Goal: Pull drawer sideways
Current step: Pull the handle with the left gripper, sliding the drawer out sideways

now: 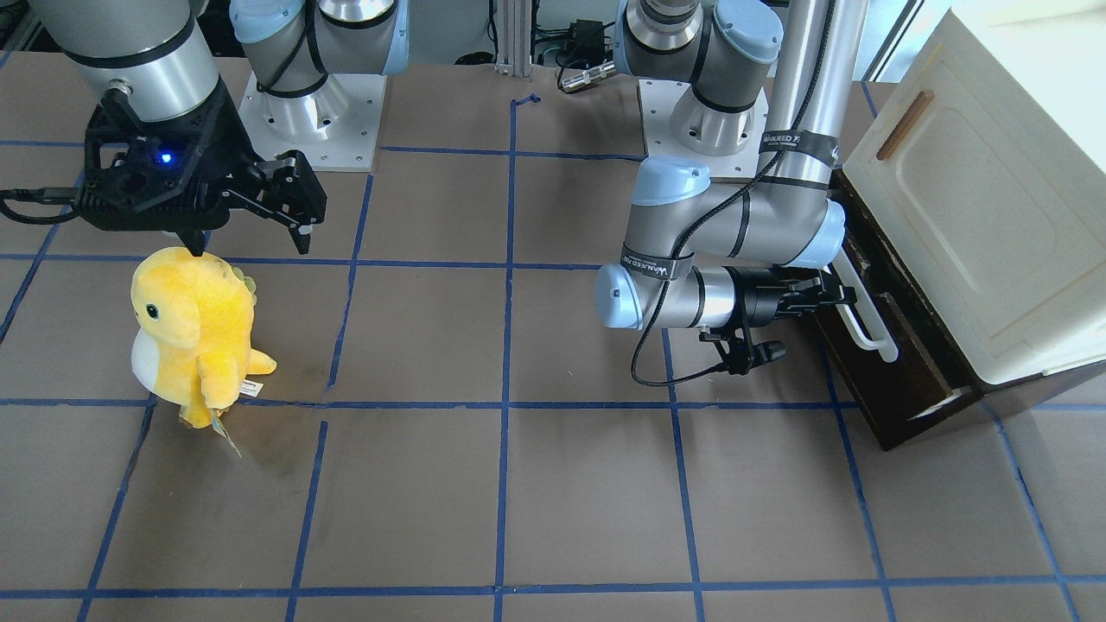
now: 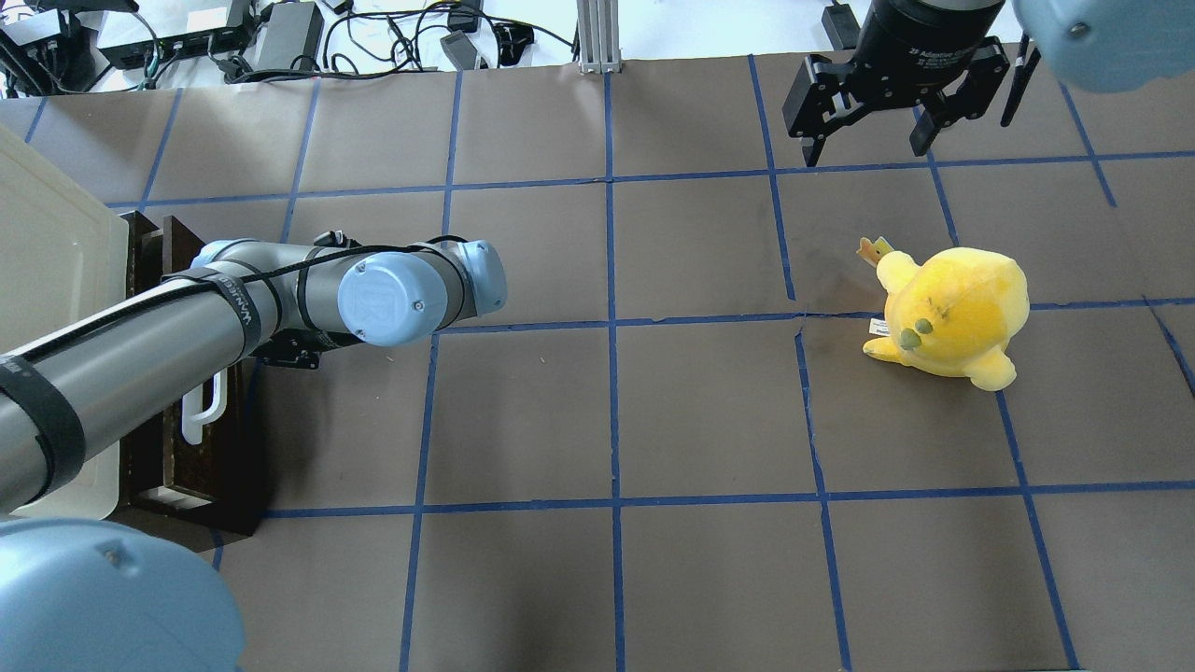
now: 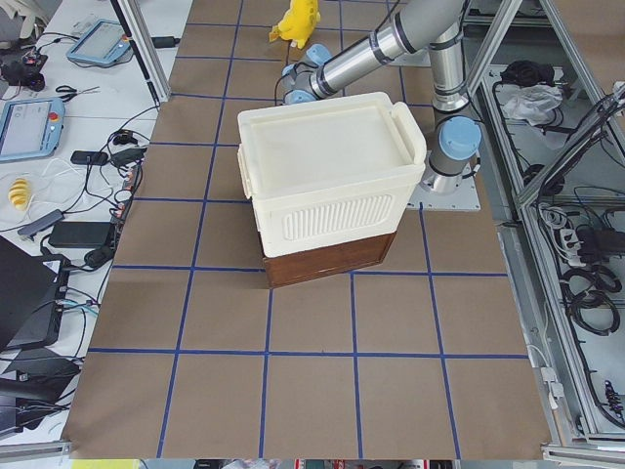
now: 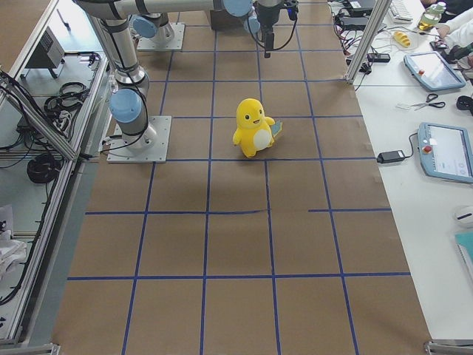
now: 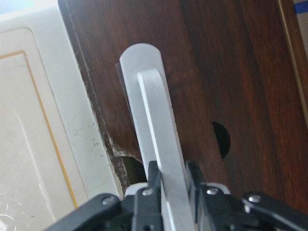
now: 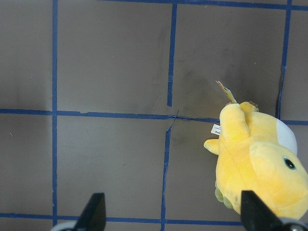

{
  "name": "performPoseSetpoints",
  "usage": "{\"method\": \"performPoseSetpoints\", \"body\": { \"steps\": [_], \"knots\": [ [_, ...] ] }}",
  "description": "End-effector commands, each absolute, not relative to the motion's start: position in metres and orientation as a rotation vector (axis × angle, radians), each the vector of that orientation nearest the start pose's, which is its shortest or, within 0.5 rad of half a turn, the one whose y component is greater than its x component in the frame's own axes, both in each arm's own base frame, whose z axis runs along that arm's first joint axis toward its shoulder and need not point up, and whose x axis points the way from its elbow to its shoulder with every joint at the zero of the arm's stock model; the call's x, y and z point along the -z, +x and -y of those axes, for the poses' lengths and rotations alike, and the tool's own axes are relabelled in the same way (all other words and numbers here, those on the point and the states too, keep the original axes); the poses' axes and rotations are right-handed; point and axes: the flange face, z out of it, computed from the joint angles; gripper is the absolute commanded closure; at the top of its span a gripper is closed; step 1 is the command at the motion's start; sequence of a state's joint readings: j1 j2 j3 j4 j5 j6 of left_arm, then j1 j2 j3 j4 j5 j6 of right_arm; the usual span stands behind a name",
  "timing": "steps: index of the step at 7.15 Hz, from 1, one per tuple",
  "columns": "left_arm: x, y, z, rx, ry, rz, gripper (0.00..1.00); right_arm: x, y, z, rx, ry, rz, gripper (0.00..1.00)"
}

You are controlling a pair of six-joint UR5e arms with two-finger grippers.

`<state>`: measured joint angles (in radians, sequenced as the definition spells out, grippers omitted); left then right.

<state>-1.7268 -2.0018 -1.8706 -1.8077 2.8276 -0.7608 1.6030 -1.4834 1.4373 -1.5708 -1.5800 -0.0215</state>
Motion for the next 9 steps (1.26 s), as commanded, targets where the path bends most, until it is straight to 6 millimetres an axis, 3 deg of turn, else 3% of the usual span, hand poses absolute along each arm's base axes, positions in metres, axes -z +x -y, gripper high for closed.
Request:
{"method": "performPoseSetpoints", "body": {
  "steps": [1, 9],
  "knots": [
    [-0.1875, -0.1185, 0.4886, -0.239, 0.111, -1.75, 0.88, -0.509, 0.1495, 0.5285, 0.073, -0.084, -3.149, 0.0],
    [-0.1849, -0.1281, 0.4886, -0.242, 0.105, -1.77, 0.88, -0.509, 0.1495, 0.5285, 0.073, -0.084, -3.149, 0.0]
  ]
}}
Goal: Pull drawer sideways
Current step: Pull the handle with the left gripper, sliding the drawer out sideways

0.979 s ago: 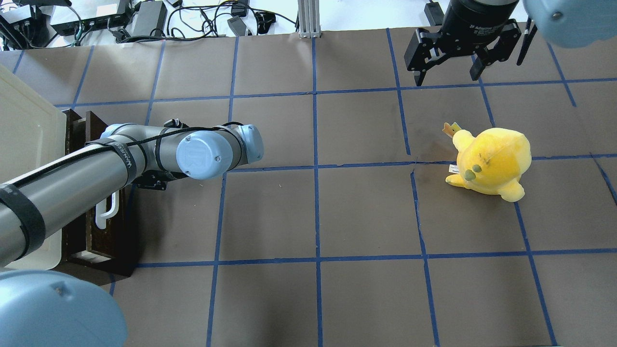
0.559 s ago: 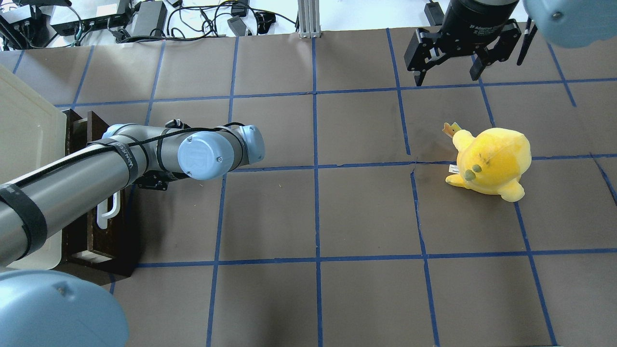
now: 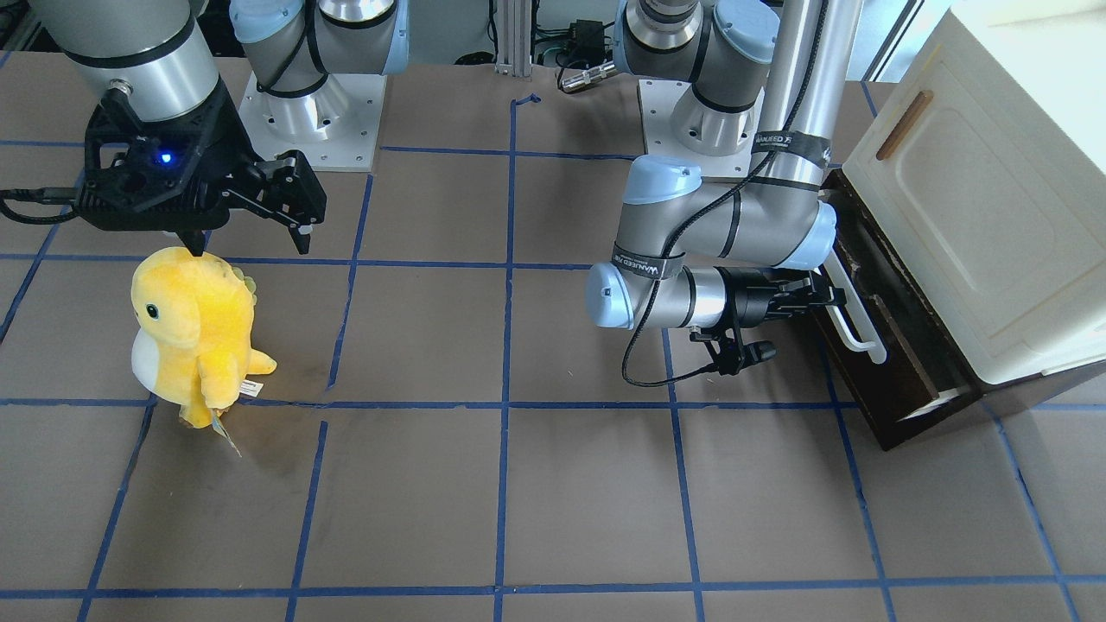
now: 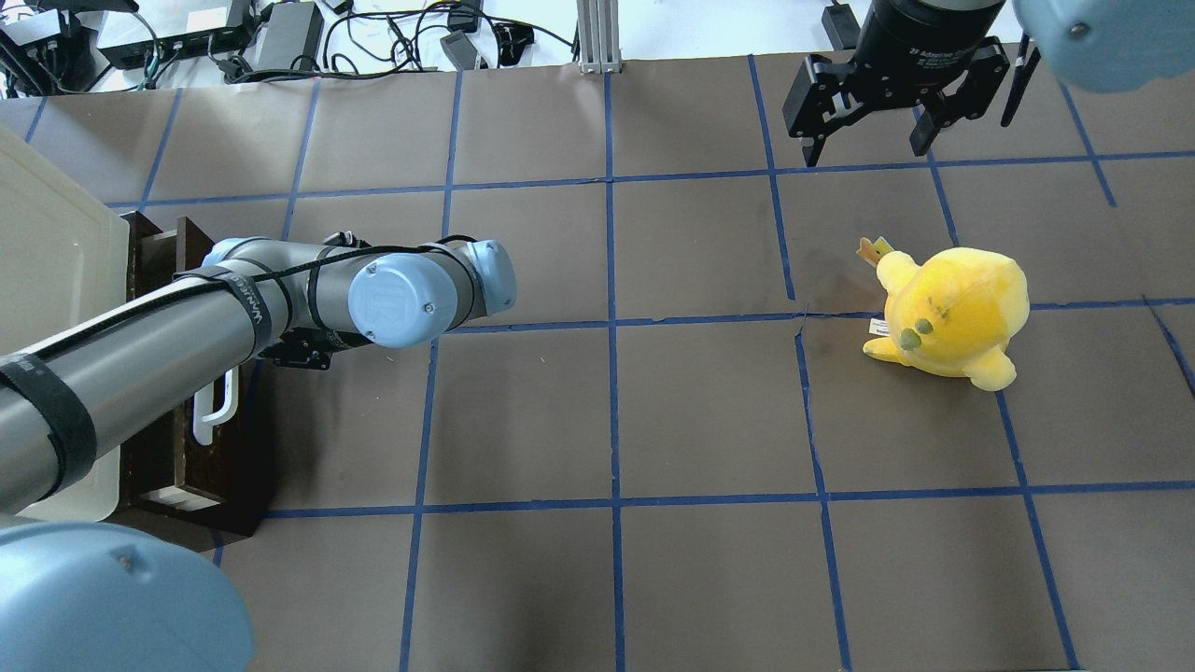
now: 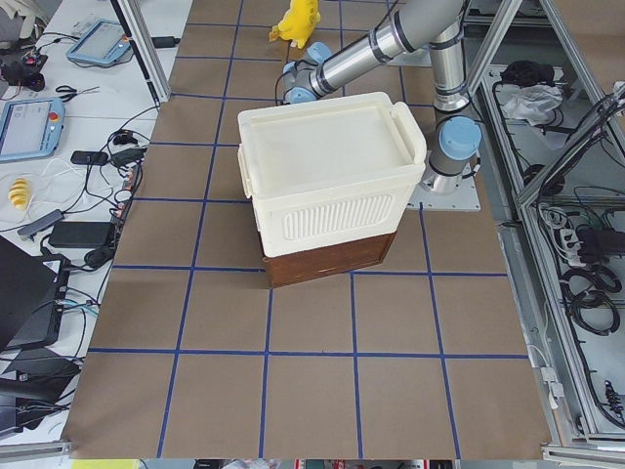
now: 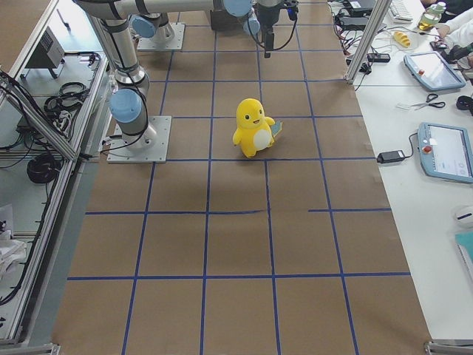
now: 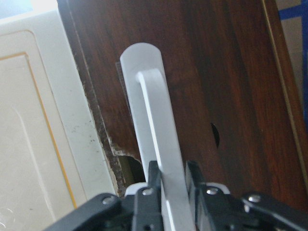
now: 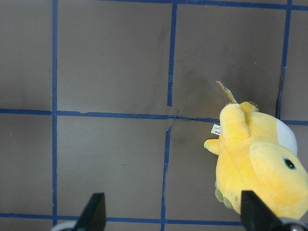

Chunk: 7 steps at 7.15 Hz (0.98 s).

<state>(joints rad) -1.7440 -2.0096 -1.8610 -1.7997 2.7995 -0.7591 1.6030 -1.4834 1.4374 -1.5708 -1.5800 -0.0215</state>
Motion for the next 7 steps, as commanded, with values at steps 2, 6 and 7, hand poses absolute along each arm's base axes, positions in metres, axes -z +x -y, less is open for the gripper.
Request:
{"method": "performPoseSetpoints", "body": {
  "steps": [2, 6, 7],
  "knots": [
    [-0.185, -0.133, 0.488, -0.235, 0.111, -1.771, 0.88, -0.509, 0.149, 0.529, 0.073, -0.087, -3.149, 0.0],
    [-0.19, -0.147, 0.489, -0.206, 0.126, -1.774, 0.88, -0.509, 0.149, 0.529, 0.073, -0.084, -3.149, 0.0],
    [-0.191, -0.149, 0.488, -0.206, 0.127, -1.776, 0.88, -0.509, 0.149, 0.529, 0.073, -0.084, -3.149, 0.0]
  ]
}}
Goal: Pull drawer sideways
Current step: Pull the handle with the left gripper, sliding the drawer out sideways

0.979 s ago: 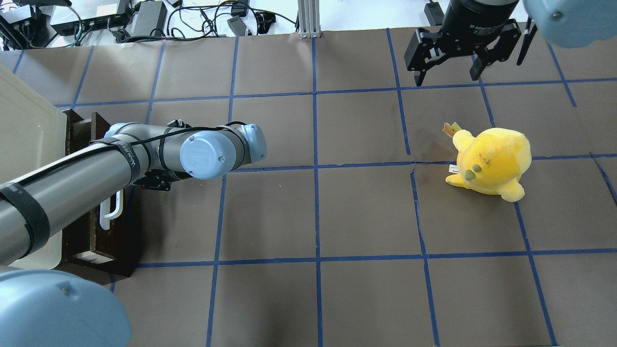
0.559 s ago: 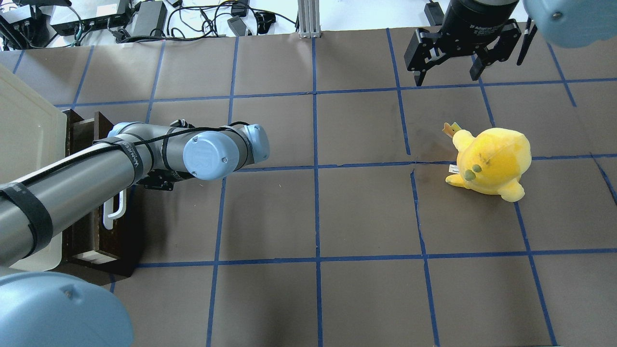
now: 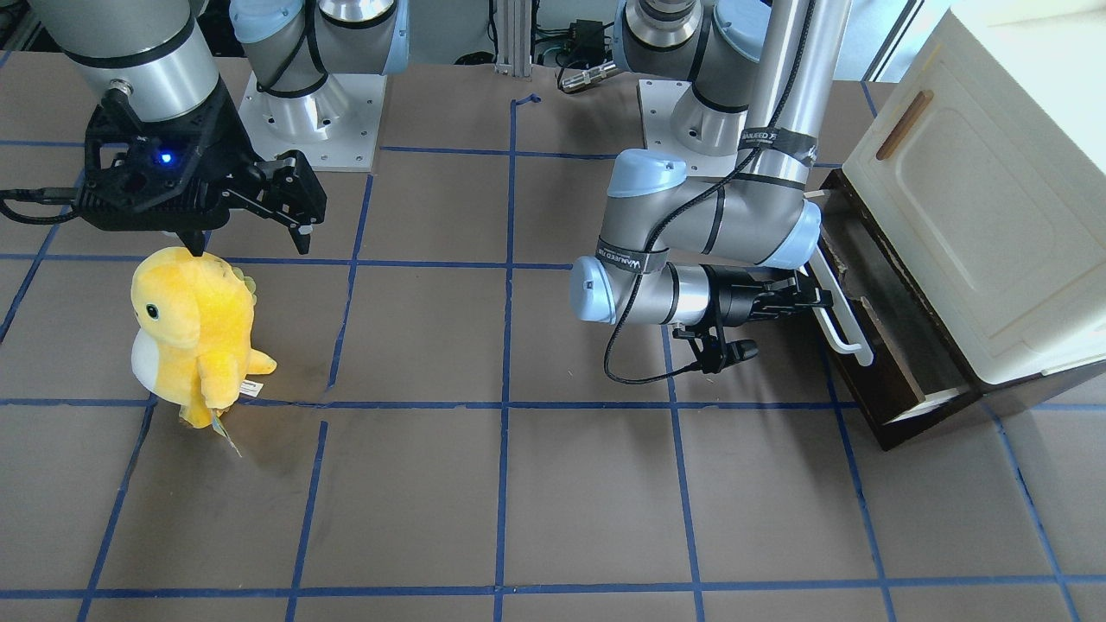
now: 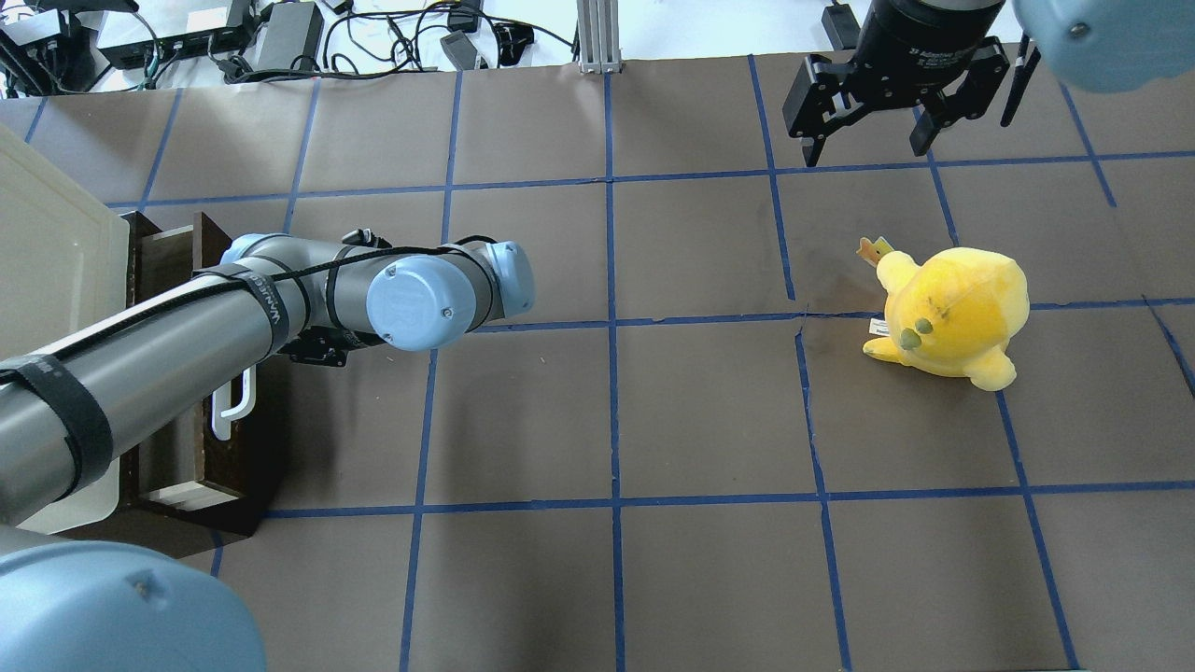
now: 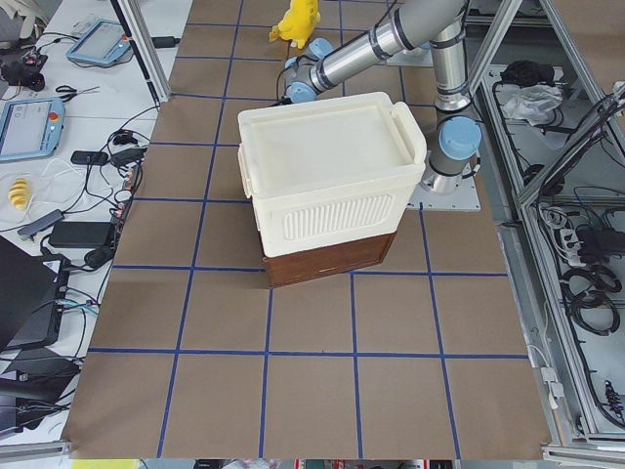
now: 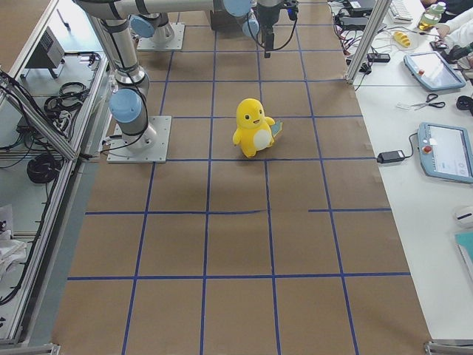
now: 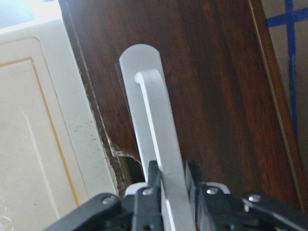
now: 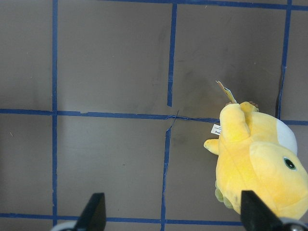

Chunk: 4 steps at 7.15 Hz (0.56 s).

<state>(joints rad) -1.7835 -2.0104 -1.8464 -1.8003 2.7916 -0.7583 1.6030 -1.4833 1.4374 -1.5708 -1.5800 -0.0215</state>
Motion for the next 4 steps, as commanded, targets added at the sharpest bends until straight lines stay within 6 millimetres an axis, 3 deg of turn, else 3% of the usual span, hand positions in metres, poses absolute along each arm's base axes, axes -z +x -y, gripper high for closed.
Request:
{"method": "performPoseSetpoints", "body": {
  "steps": [1, 4],
  "knots": [
    [-0.191, -0.156, 0.486, -0.196, 0.141, -1.774, 0.88, -0.509, 0.149, 0.529, 0.073, -0.084, -3.149, 0.0],
    [-0.198, -0.172, 0.488, -0.191, 0.137, -1.804, 0.88, -0.509, 0.149, 0.529, 0.073, -0.087, -3.149, 0.0]
  ]
}}
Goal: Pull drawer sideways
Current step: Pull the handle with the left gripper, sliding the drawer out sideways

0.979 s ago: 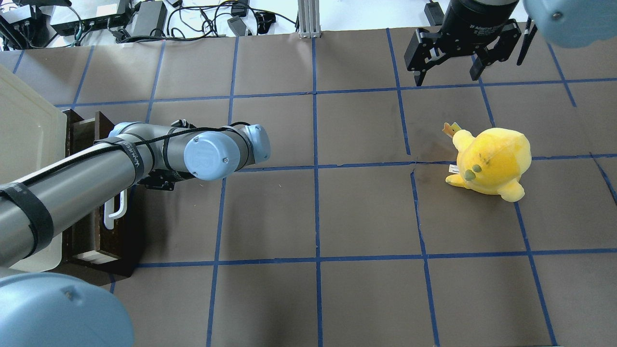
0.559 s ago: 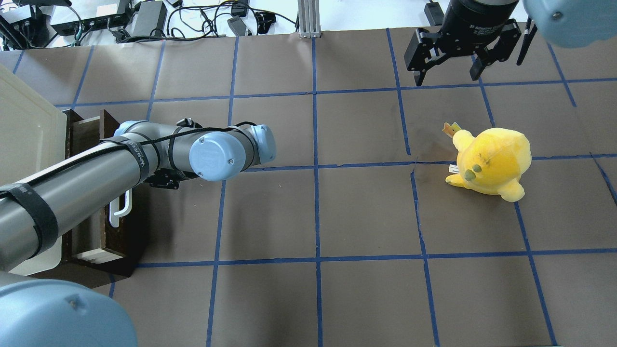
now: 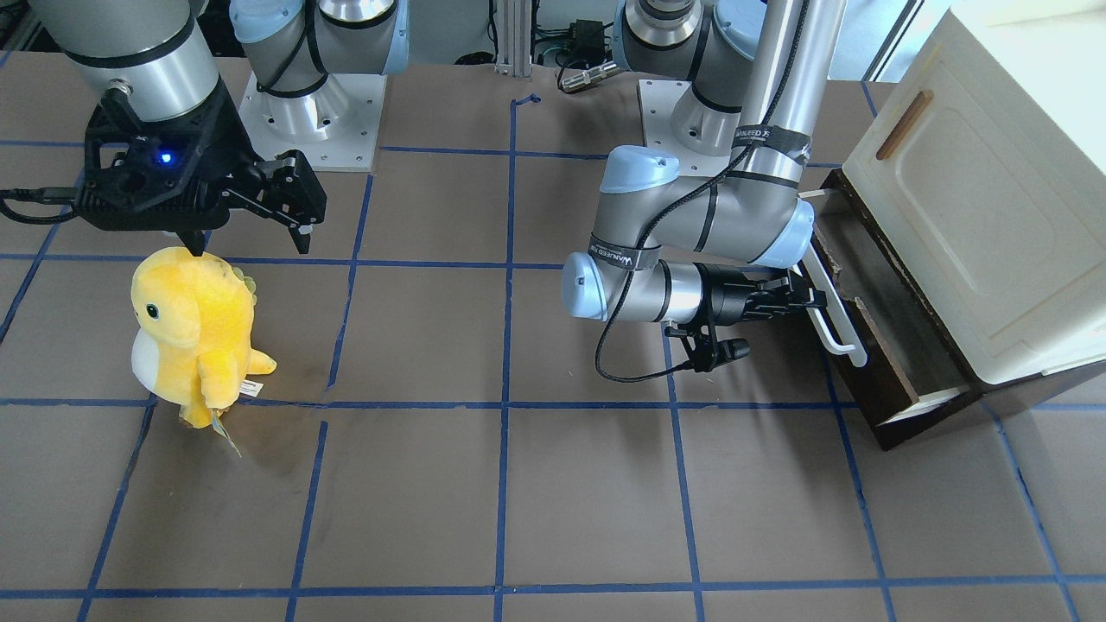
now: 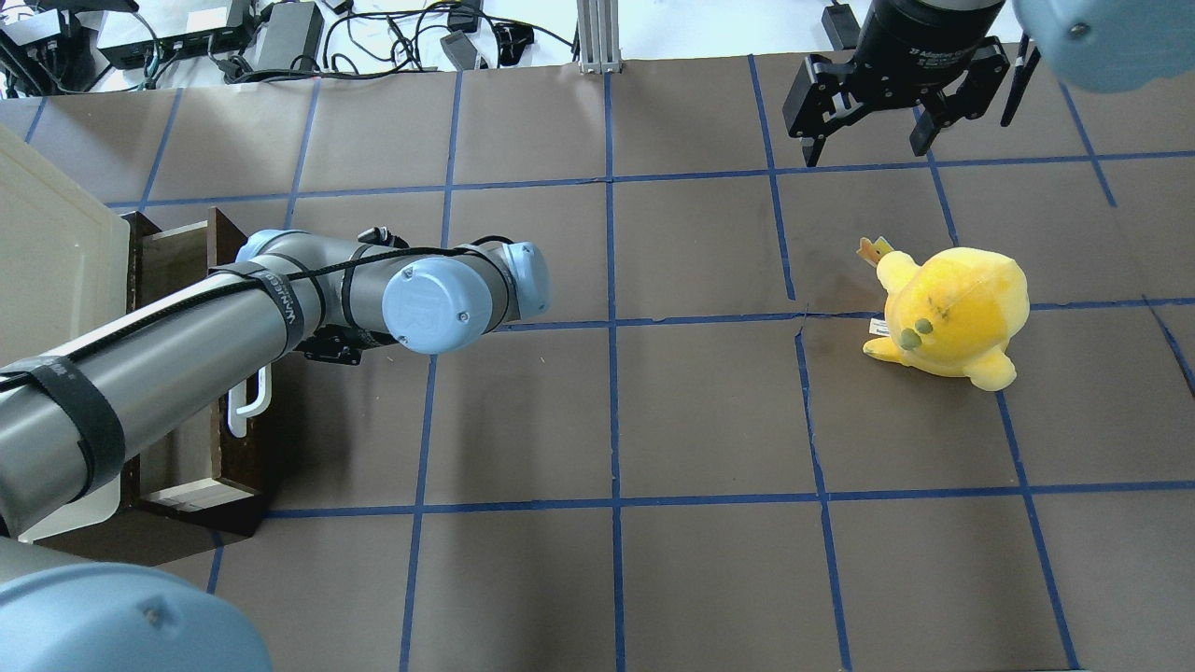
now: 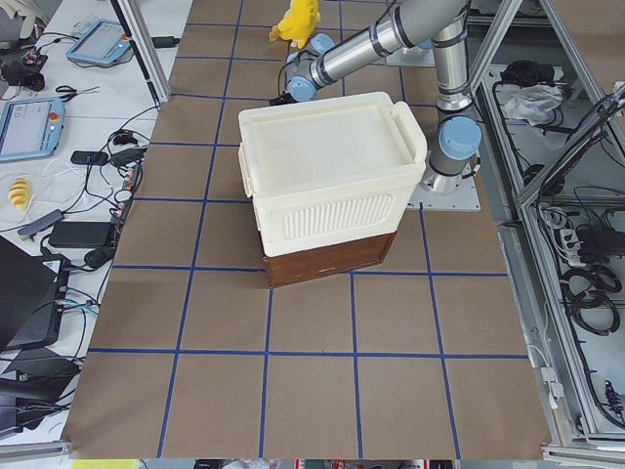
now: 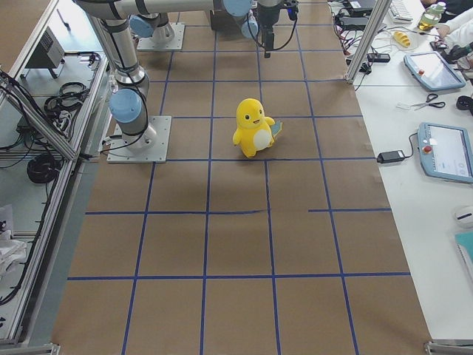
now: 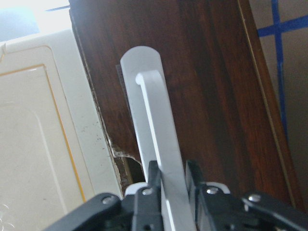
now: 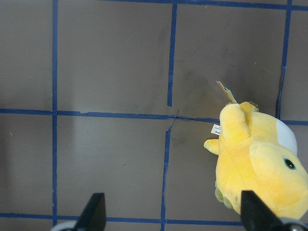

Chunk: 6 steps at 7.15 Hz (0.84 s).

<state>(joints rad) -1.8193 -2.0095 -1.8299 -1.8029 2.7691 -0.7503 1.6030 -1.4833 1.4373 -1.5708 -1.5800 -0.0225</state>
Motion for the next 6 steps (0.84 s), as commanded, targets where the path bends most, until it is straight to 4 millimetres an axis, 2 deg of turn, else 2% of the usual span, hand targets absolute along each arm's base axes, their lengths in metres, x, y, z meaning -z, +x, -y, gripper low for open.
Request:
{"method": "performPoseSetpoints", "body": {
  "steps": [1, 5, 6],
  "knots": [
    [-0.198, -0.177, 0.487, -0.185, 0.142, -1.806, 0.88, -0.509, 0.149, 0.529, 0.073, -0.084, -3.149, 0.0],
    [-0.199, -0.182, 0.486, -0.182, 0.15, -1.807, 0.88, -0.509, 0.149, 0.529, 0.073, -0.084, -3.149, 0.0],
    [-0.199, -0.188, 0.485, -0.185, 0.155, -1.82, 0.87, -0.509, 0.149, 0.529, 0.073, -0.084, -3.149, 0.0]
  ]
}}
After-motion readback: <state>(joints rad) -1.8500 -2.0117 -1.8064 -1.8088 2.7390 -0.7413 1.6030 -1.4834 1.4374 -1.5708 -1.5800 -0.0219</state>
